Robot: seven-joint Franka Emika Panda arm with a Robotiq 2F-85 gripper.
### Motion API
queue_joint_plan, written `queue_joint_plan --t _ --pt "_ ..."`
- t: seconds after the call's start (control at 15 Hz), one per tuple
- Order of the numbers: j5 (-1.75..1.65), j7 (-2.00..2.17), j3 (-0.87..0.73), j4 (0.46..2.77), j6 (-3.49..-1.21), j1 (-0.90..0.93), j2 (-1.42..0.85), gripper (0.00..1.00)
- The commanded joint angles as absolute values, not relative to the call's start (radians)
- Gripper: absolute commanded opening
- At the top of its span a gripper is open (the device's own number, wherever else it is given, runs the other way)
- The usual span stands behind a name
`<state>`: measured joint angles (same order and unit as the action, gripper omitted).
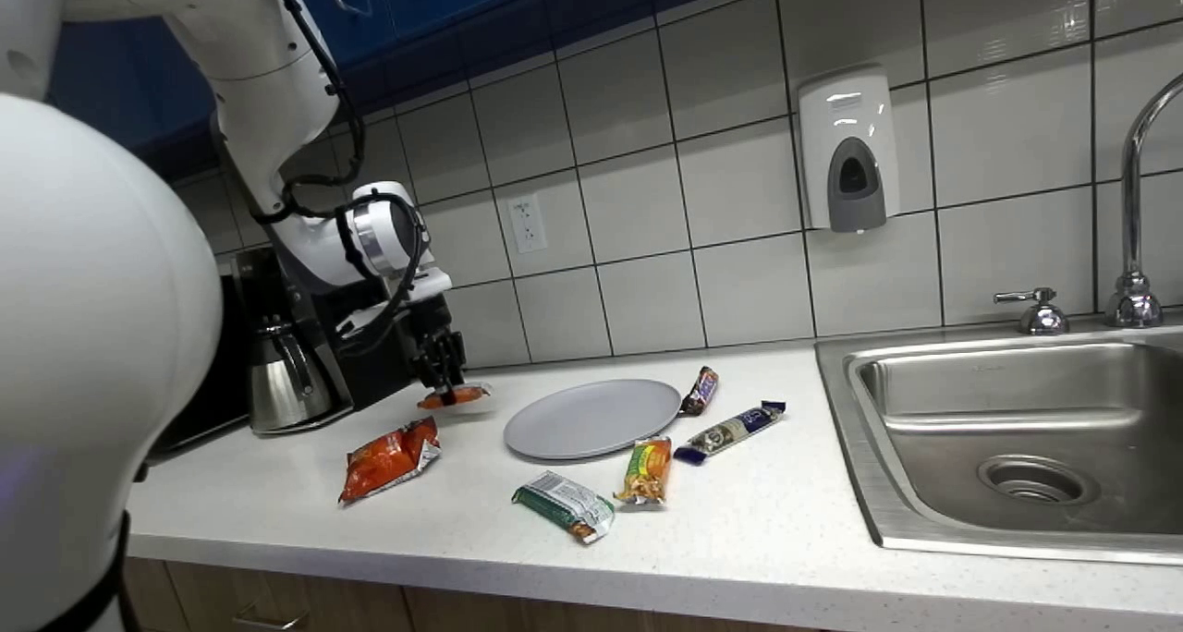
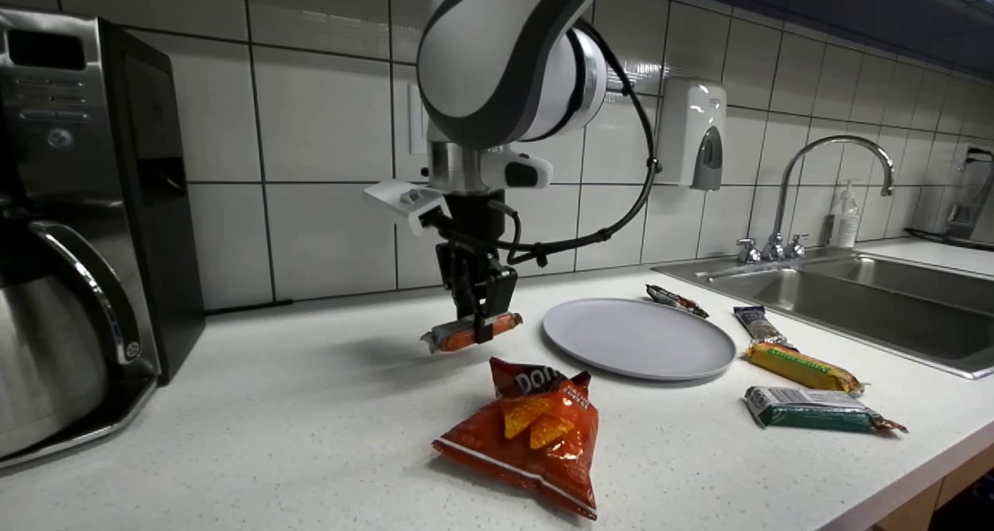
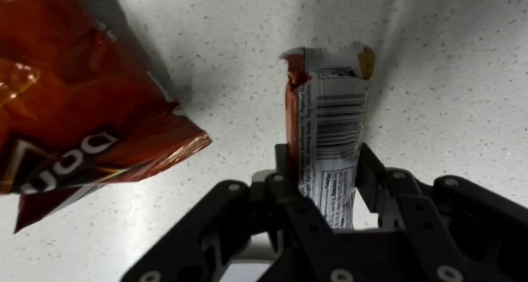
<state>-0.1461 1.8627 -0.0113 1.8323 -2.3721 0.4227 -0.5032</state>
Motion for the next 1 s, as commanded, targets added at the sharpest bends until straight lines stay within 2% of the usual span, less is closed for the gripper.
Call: queue_joint_plan --t 0.0,0.33,0.93 --pt "-0.162 1.833 0.003 1.893 -2.298 0.388 -0.426 0.16" --pt "-0.183 1.835 -0.004 1.935 -2.243 0.351 -0.385 0.16" --pt "-0.270 1.822 -0.038 2.009 -2.272 0.271 -0.343 0.16"
